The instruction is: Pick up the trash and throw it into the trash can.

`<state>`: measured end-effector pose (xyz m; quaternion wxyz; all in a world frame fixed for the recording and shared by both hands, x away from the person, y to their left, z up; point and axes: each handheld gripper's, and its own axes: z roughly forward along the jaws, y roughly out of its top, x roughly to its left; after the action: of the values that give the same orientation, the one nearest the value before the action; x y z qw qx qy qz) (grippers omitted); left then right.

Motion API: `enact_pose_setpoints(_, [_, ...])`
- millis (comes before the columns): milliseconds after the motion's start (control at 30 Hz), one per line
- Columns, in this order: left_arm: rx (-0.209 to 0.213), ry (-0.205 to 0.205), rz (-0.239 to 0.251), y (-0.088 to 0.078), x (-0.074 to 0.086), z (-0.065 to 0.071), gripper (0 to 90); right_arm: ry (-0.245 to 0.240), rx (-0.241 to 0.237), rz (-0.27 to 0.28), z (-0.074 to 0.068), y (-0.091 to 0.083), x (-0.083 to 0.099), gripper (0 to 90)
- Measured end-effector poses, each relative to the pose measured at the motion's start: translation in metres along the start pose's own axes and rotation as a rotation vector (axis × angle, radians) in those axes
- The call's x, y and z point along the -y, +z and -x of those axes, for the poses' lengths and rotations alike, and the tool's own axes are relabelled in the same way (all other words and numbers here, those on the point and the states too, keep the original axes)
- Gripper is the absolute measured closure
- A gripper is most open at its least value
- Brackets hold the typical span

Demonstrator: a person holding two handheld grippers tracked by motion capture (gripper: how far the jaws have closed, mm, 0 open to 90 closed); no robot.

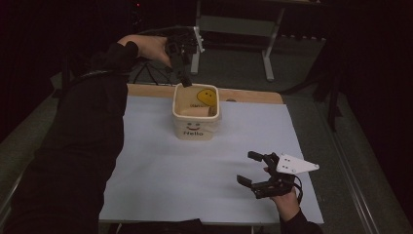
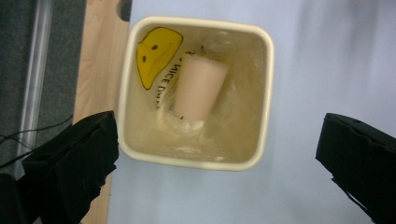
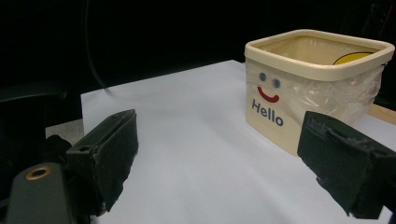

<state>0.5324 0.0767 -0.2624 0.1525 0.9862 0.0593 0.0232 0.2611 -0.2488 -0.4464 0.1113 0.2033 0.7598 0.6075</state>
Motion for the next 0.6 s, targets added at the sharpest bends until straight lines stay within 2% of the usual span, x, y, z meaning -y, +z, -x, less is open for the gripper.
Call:
enact_pose_setpoints(333, [0.001,-0.002,0.007,-0.002,0.007,0.005,0.3,-0.002,0.001,-0.001,-0.001,0.0,0.0,12.1])
enact_pose_setpoints(467, [0.008,-0.019,0.012,-0.004,0.012,0.008,0.3,-0.006,-0.001,-0.001,-0.001,0.0,-0.001,12.1])
enact_pose_setpoints(600, [-0.003,-0.017,0.013,-0.006,0.018,0.01,0.3,-0.006,-0.002,-0.002,-0.001,0.001,-0.001,12.1])
